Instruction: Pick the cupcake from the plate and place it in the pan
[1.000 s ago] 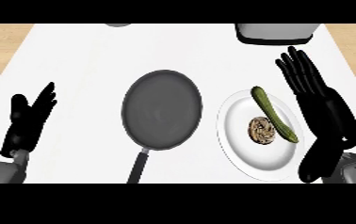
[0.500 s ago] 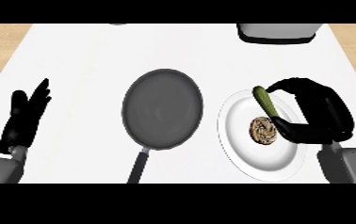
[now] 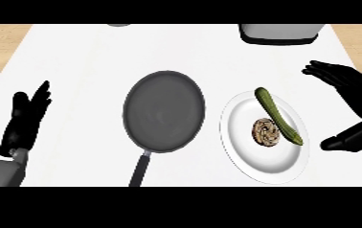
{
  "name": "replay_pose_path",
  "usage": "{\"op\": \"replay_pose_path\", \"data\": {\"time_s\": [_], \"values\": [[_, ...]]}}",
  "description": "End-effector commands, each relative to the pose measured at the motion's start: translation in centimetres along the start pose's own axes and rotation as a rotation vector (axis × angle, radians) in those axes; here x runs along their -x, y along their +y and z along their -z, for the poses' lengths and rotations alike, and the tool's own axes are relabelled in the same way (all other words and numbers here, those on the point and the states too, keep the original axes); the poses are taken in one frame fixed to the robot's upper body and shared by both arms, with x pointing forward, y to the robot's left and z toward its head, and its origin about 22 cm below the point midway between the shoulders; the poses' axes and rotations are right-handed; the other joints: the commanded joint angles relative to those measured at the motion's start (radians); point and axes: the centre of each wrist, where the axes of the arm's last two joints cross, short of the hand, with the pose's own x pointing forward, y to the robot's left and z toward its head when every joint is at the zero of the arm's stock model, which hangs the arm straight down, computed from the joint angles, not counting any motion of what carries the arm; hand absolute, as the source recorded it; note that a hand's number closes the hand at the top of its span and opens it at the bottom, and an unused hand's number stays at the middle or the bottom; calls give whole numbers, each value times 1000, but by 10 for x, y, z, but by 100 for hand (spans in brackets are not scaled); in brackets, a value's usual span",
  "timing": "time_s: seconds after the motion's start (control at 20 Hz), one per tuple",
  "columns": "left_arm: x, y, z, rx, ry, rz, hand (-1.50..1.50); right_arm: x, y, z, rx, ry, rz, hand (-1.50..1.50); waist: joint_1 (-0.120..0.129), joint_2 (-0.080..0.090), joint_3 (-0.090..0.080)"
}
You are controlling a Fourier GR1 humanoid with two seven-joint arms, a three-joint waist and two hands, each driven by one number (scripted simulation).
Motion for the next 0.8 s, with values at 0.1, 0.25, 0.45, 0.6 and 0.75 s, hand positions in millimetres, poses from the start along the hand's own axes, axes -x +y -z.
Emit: {"op": "replay_pose_path", "data": {"time_s": [0.1,0.25,0.45,0.6,0.75], "values": [[0,-5,-1,0,9,-4,0,-60,-24,26,-248,127,-333,-150,0,-3,-1],[-8,2,-1,-24,-15,19,0,-83,-7,50,-369,194,-529,-150,0,-8,-2],[-20,-6,1,5,-12,0,0,-93,21,71,-490,274,-665,-150,-7,-8,-2],[-7,-10,2,-17,8,1,0,-91,27,79,-556,326,-797,-150,1,-1,-1],[3,-12,-9,2,-12,9,0,-93,50,91,-608,365,-866,-150,5,-4,-2]]}}
